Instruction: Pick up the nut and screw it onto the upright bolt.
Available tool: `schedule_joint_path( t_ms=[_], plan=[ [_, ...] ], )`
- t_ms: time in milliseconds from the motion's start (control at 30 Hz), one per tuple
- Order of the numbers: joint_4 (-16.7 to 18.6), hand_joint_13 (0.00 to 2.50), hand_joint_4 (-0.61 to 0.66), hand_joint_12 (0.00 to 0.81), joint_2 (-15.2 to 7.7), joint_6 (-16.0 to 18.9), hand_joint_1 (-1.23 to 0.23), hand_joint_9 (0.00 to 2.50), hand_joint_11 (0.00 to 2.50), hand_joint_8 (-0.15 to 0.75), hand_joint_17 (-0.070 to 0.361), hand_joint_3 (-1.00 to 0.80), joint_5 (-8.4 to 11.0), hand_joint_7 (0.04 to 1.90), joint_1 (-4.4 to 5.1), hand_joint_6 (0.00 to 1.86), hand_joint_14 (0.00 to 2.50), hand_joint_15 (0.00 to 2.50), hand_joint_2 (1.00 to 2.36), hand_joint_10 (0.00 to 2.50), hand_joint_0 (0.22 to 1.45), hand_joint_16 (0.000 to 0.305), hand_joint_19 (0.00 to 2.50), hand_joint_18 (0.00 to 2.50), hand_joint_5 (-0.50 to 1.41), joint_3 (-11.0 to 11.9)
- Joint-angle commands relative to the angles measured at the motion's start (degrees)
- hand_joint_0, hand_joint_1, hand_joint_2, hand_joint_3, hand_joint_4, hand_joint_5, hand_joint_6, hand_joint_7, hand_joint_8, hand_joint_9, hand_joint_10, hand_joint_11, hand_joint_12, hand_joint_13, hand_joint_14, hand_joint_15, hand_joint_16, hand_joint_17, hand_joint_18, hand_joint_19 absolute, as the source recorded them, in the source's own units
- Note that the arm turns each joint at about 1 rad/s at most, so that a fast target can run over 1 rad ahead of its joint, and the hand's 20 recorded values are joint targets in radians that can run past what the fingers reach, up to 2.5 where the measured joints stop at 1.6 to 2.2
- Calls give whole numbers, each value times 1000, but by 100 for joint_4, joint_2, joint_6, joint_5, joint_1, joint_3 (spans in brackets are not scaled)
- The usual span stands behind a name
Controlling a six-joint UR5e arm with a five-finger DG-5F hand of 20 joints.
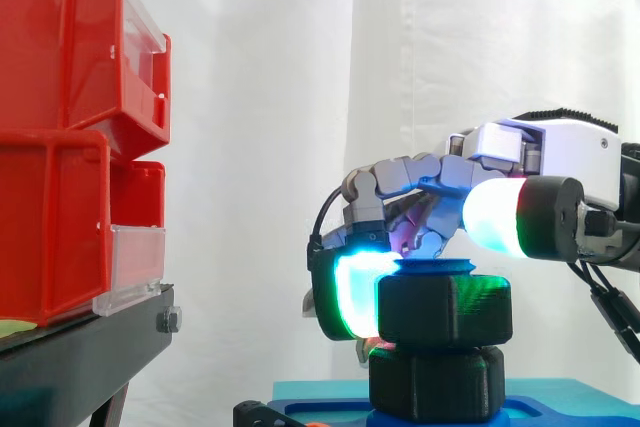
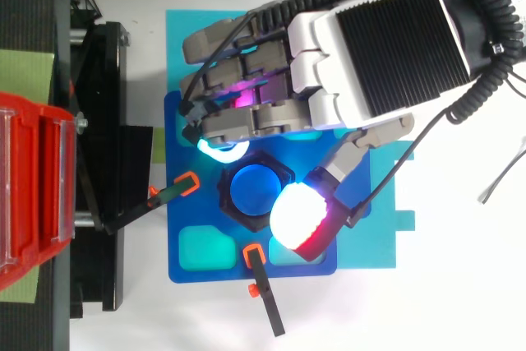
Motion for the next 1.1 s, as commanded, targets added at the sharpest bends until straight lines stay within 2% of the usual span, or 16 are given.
schedule_joint_path(
  t_ms=[0,200,400,567,667,767,900,967,1067],
  plan=[
    [9,820,152,220,0,0,-168,1192,0,275,61,-500,-5,1401,-5,556,0,0,1000,0,545,27,203,581,34,0],
    [-8,886,126,205,0,0,-184,1274,0,272,59,-500,-5,1216,-31,641,1,0,1000,0,546,26,233,658,36,0],
    [18,961,116,184,0,0,-185,1404,0,260,53,-500,-66,1132,-75,679,0,0,1000,0,546,23,265,746,46,0],
    [36,972,116,184,0,0,-179,1433,14,270,53,-500,-93,1139,-93,674,0,3,1000,1,545,24,274,759,46,0],
    [45,952,131,191,8,9,-154,1415,25,271,56,-500,-119,1215,-119,630,0,9,1000,2,541,25,271,734,46,17],
    [36,929,133,196,8,18,-103,1395,31,265,59,-500,-207,1249,-146,607,0,10,1000,0,538,26,271,710,44,114],
    [18,908,165,208,0,18,-81,1352,37,265,62,-500,-260,1414,-190,500,0,12,1000,2,537,28,270,697,46,202],
    [18,900,160,210,8,44,-77,1347,36,263,64,-500,-312,1375,-216,503,0,13,1000,0,536,28,271,687,33,307],
    [53,888,167,214,0,79,-73,1321,35,261,65,-500,-356,1287,-234,505,0,13,1000,2,535,29,269,675,13,343]
  ],
)
